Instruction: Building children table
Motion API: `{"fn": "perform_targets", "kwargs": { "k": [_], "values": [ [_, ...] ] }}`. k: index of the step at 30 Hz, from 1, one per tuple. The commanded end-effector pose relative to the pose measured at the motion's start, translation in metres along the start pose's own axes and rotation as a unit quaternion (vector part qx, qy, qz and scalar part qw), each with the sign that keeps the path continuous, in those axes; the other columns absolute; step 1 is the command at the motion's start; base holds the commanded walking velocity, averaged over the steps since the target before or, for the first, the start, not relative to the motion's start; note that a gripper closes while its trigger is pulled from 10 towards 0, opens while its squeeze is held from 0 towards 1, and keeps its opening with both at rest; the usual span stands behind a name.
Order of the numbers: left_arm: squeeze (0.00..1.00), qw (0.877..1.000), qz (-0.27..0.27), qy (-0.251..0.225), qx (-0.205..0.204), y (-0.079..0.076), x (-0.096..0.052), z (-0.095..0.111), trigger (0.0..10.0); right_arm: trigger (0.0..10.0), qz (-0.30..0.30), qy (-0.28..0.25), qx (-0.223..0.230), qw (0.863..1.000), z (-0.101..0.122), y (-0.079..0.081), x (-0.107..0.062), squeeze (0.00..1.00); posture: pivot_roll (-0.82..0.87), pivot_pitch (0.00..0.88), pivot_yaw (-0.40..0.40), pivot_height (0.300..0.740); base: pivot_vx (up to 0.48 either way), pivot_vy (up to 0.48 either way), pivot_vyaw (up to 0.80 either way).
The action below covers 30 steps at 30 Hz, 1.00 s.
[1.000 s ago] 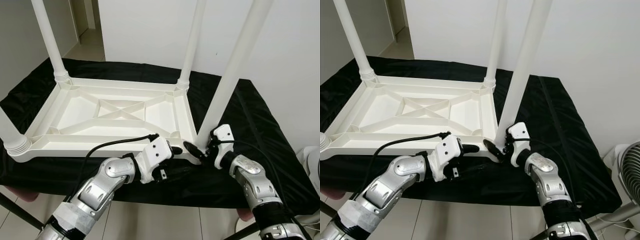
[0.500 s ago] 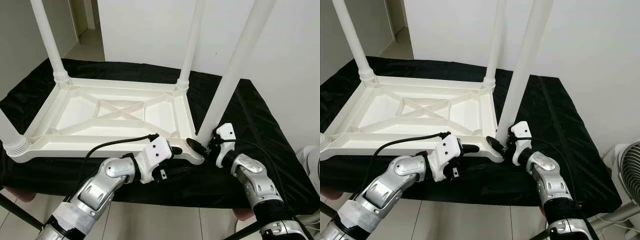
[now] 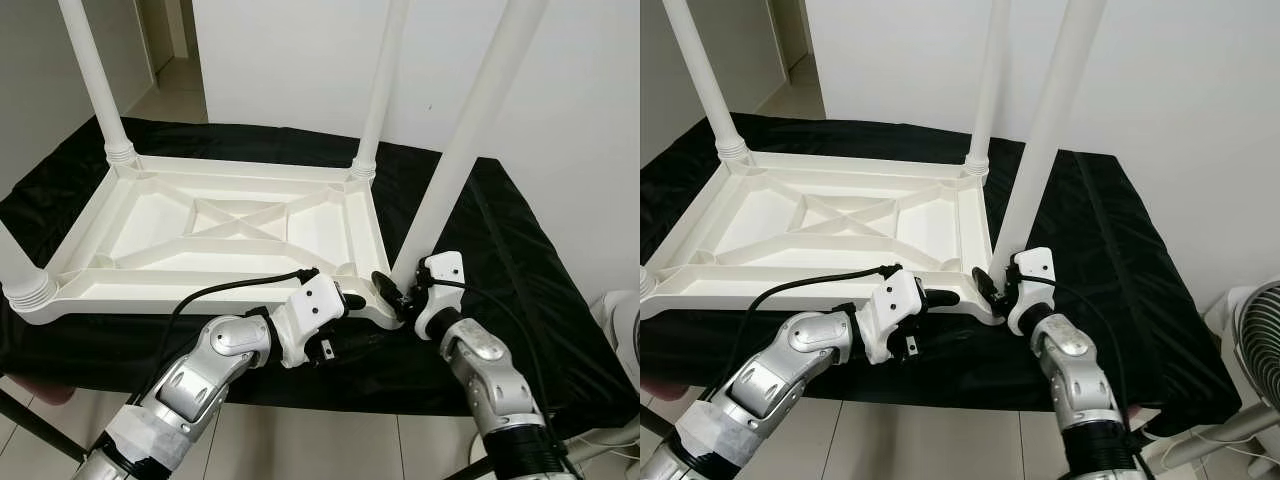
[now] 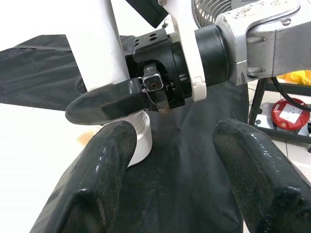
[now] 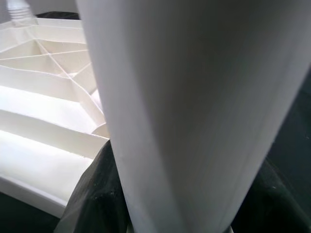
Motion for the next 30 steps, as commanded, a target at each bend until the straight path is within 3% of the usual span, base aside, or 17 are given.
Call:
{"fn": "perform_targets", "kwargs": {
  "k": [1,2,3,4,5,8,12,19,20,21,25,29,30],
  "values": [
    [0.0,0.999,-0.035,0.007,0.001,-0.011,0.001,-0.002,10.0,10.0,-0.027,0.011,0.01,1.0,-0.004,0.0,-0.001,0.0,-0.11,0.0,-0.05,0.74,0.0,0.0,0.0],
    [0.0,0.999,-0.036,0.008,0.0,-0.012,0.001,-0.002,10.0,10.0,-0.065,0.017,0.02,0.998,-0.007,-0.003,-0.004,0.0,-0.11,0.0,-0.053,0.74,0.0,0.0,0.0],
    [0.0,0.999,-0.036,0.008,0.0,-0.012,0.001,-0.002,10.0,10.0,-0.065,0.017,0.02,0.998,-0.007,-0.003,-0.004,0.0,-0.11,0.0,-0.053,0.74,0.0,0.0,0.0],
    [0.0,0.999,-0.036,0.008,0.001,-0.011,0.001,-0.002,10.0,10.0,-0.118,0.027,0.024,0.992,-0.011,-0.003,-0.009,0.0,-0.11,0.0,-0.053,0.74,0.0,0.0,0.0],
    [0.0,0.999,-0.036,0.008,0.001,-0.011,0.001,-0.002,10.0,10.0,-0.118,0.027,0.024,0.992,-0.011,-0.003,-0.009,0.0,-0.11,0.0,-0.053,0.74,0.0,0.0,0.0],
    [0.0,0.999,-0.037,0.009,0.001,-0.011,0.002,-0.002,10.0,10.0,-0.221,0.059,0.03,0.973,-0.022,0.002,-0.022,0.0,-0.11,0.0,-0.054,0.74,0.0,0.0,0.0],
    [0.0,0.999,-0.038,0.009,0.002,-0.011,0.002,-0.002,10.0,10.0,-0.241,0.069,0.038,0.967,-0.025,0.004,-0.025,0.0,-0.11,0.0,-0.054,0.74,0.0,0.0,0.0],
    [0.0,0.999,-0.042,0.01,0.002,-0.012,0.001,-0.003,10.0,10.0,-0.227,0.054,0.05,0.971,-0.018,0.009,-0.024,0.0,-0.11,0.0,-0.051,0.74,0.0,0.0,0.0],
    [0.0,0.999,-0.043,0.011,0.003,-0.013,0.001,-0.003,10.0,10.0,-0.223,0.047,0.051,0.972,-0.016,0.009,-0.024,0.69,-0.11,0.0,-0.053,0.74,0.0,0.0,0.0],
    [0.0,0.999,-0.043,0.011,0.003,-0.012,0.001,-0.003,10.0,10.0,-0.214,0.035,0.054,0.975,-0.011,0.011,-0.023,1.0,-0.11,0.0,-0.055,0.74,0.0,0.0,0.0],
    [0.0,0.999,-0.042,0.011,0.003,-0.012,0.001,-0.003,10.0,10.0,-0.196,0.015,0.051,0.979,-0.003,0.012,-0.022,1.0,-0.11,0.0,-0.057,0.74,0.0,0.0,0.0],
    [0.0,0.999,-0.04,0.01,0.002,-0.012,0.001,-0.003,10.0,10.0,-0.156,0.008,0.034,0.987,0.0,0.002,-0.023,1.0,-0.11,0.0,-0.061,0.74,0.0,0.0,0.0],
    [0.0,0.999,-0.04,0.01,0.002,-0.012,0.001,-0.003,10.0,10.0,-0.142,0.004,0.029,0.989,0.001,-0.001,-0.023,0.42,-0.11,0.0,-0.06,0.74,0.0,0.0,0.0]
  ]
}}
Point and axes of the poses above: a point about 5 cm out from each wrist's last joint towards the gripper, its own x axis pointing out of the wrist towards the gripper, its own z axis along the axis of the wrist's last joint, y = z × x, the point moved 5 cm from there along x, pointing out of the wrist towards the gripper, and after that the axes turned 7 degrees about -x, right-handed, at the moved point
